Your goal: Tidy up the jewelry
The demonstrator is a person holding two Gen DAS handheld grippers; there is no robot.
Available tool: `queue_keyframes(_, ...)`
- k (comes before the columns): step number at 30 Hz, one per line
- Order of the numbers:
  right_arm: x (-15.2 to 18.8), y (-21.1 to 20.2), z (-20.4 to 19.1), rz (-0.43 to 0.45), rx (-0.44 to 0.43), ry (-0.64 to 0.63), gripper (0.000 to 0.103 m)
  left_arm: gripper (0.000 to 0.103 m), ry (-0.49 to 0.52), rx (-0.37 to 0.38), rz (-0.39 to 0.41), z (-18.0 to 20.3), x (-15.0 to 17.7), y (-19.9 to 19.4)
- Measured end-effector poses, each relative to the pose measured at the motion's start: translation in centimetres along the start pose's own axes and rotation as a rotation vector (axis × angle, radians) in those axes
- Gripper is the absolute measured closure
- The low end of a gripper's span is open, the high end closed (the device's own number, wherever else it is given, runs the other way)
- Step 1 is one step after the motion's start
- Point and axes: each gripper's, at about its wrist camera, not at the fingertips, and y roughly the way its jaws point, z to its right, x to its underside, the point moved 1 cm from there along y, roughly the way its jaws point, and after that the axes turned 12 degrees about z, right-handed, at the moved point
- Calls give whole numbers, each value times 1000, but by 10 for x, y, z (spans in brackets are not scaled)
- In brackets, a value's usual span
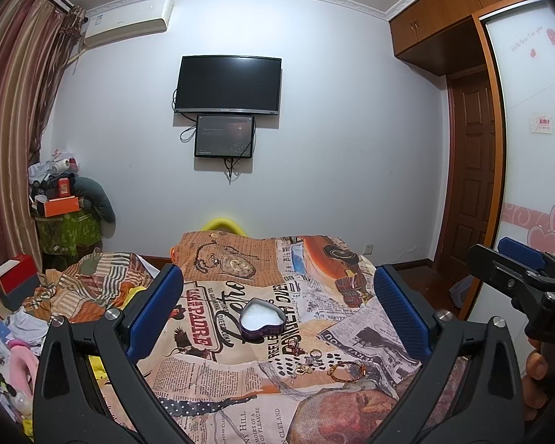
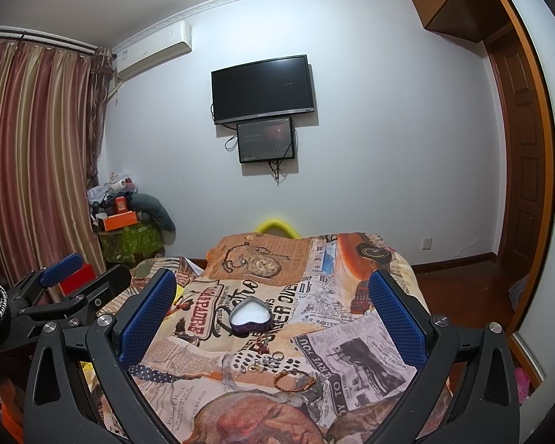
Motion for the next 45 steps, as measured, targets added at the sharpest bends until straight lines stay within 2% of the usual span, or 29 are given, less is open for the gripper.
queue_keyframes(7, 4, -1, -4, -9, 1, 1, 0, 0, -1, 0, -9, -2, 3, 1)
queue_keyframes(16, 12, 19, 3, -62, -5, 22, 0, 0, 6, -12, -52, -8, 13, 18)
queue_keyframes(24, 40, 49, 18, -167, 29, 29, 0, 0, -14, -27, -185, -23, 46, 56)
queue_keyframes(30, 69, 75, 40, -285, 87, 35, 0, 1, 7, -43, -300, -28, 85, 86)
queue_keyframes(33, 85, 86, 51, -350, 108, 40, 0, 10, 8, -49, -368, -31, 106, 101)
queue_keyframes(35, 95, 94, 56, -394, 106, 46, 0, 19, -3, -42, -415, -33, 119, 110)
queue_keyframes(38, 112, 102, 64, -452, 90, 67, 0, 25, -11, -25, -475, -33, 137, 121)
queue_keyframes(42, 131, 113, 71, -517, 64, 93, 8, 30, -11, 5, -539, -28, 159, 133)
queue_keyframes(45, 141, 118, 73, -547, 50, 103, 12, 38, -38, 42, -588, -24, 175, 141)
